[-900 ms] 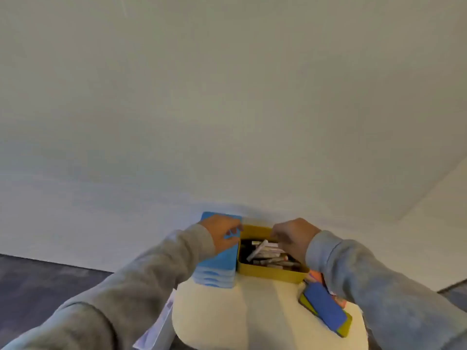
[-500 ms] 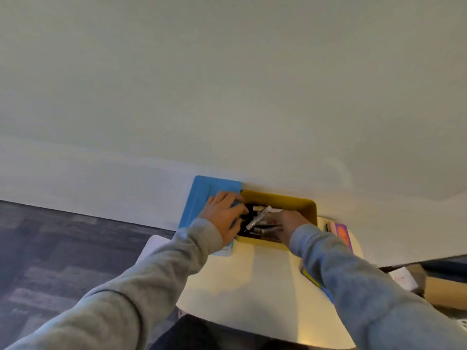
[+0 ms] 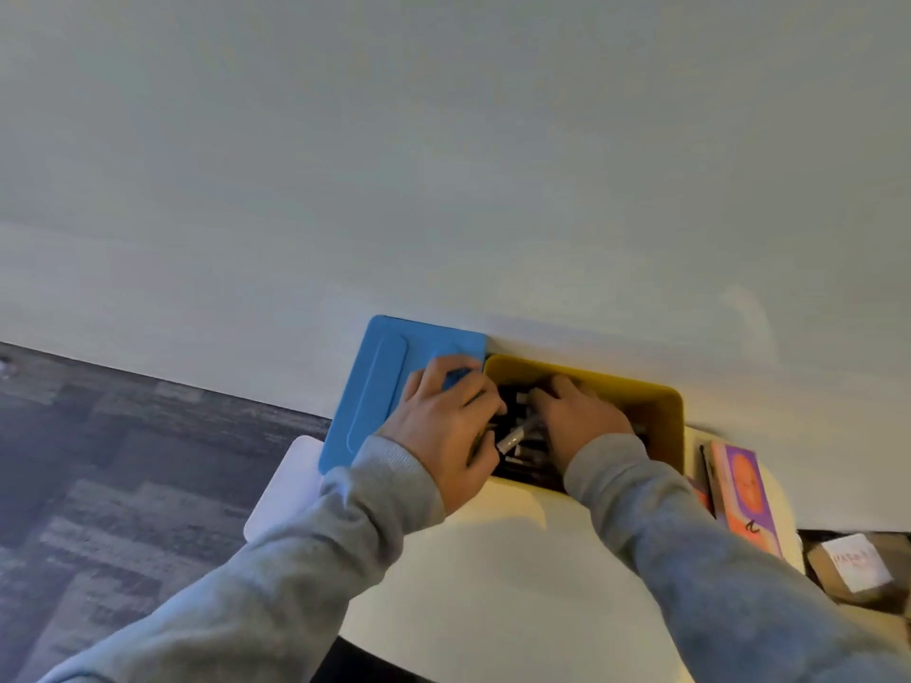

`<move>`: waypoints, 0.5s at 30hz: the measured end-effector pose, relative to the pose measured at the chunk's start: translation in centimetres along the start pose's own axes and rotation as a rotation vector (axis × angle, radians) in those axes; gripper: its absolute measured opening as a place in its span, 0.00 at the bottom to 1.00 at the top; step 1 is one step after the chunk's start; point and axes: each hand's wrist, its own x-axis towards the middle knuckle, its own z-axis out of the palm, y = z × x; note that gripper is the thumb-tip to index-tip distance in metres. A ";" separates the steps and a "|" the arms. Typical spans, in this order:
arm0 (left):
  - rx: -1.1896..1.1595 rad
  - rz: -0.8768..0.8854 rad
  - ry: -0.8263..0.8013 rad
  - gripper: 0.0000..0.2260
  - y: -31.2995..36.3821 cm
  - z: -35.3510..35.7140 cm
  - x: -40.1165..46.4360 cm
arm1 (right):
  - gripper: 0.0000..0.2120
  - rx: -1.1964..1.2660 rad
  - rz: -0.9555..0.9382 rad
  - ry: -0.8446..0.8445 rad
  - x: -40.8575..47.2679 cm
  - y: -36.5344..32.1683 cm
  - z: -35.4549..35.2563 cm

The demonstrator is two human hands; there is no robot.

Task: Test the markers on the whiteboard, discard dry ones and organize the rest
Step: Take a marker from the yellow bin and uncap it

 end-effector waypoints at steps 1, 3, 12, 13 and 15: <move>0.005 0.006 0.011 0.12 -0.1 0.2 0.0 | 0.26 -0.003 0.003 0.012 0.1 0.1 0.1; 0.022 0.023 0.046 0.12 -0.3 0.4 0.0 | 0.24 -0.017 -0.002 0.030 0.5 0.3 0.2; -0.040 0.039 0.164 0.15 -1.0 1.8 0.3 | 0.08 -0.101 -0.085 0.247 -0.7 0.9 -1.0; -0.050 0.030 0.140 0.14 -1.0 1.7 0.5 | 0.09 -0.098 -0.078 0.279 -1.1 0.9 -1.3; -0.052 0.035 0.112 0.15 -1.0 1.5 0.2 | 0.09 -0.085 -0.059 0.391 -2.6 0.7 -1.7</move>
